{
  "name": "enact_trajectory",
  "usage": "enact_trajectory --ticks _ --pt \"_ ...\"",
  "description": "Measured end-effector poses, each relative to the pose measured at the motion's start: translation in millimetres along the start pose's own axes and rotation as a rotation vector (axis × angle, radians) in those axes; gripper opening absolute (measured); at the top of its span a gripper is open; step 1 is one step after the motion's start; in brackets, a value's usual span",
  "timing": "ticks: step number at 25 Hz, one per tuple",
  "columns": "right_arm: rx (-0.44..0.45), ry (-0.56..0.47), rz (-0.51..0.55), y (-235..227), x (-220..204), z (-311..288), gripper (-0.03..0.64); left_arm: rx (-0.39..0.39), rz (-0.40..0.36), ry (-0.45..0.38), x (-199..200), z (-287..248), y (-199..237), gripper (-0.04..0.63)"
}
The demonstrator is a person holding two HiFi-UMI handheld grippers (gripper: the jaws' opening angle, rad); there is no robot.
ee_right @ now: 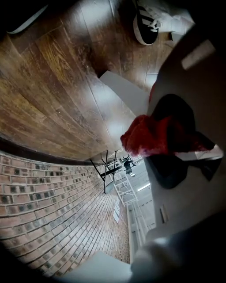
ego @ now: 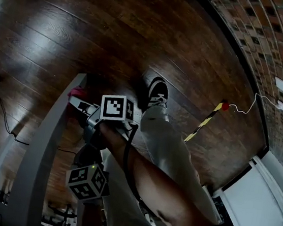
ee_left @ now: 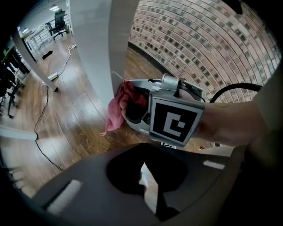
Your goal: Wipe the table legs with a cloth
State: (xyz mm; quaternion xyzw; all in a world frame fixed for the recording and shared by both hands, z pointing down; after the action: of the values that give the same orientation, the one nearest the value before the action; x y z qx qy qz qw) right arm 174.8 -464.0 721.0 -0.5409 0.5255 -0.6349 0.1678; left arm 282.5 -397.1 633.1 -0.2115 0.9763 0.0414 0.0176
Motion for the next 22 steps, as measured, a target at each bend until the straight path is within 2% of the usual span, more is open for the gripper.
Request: enact_trajectory --ticks 6,11,16,22 --pt "-0.03 0.016 0.019 -37.2 24.5 -7.1 0.095 -0.009 -0.009 0.011 3.6 -34.5 2.6 0.002" --pt "-0.056 0.011 -0.068 -59.8 34.0 -12.4 0.095 -0.008 -0.013 0.001 7.9 -59.2 4.5 0.002" --pt "-0.056 -0.016 -0.013 -95.2 58.2 -16.5 0.095 0.002 -0.016 0.006 3.2 -62.5 11.9 0.002" --pt "-0.115 -0.01 -0.005 -130.2 77.7 -23.3 0.095 0.029 -0.015 0.041 -8.2 -65.8 17.5 0.002"
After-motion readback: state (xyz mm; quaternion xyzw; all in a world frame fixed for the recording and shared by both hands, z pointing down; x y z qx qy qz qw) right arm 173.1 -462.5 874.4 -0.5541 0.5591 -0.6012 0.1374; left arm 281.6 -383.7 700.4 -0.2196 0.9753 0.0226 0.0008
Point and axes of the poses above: the fingertips, and each gripper's own axes: z backward along the fingers, y to its left, x out of its top, the point moved 4 cm from there along z, backward along the fingers, and after that the axes turned 11 degrees about x, right-handed, at the moved point
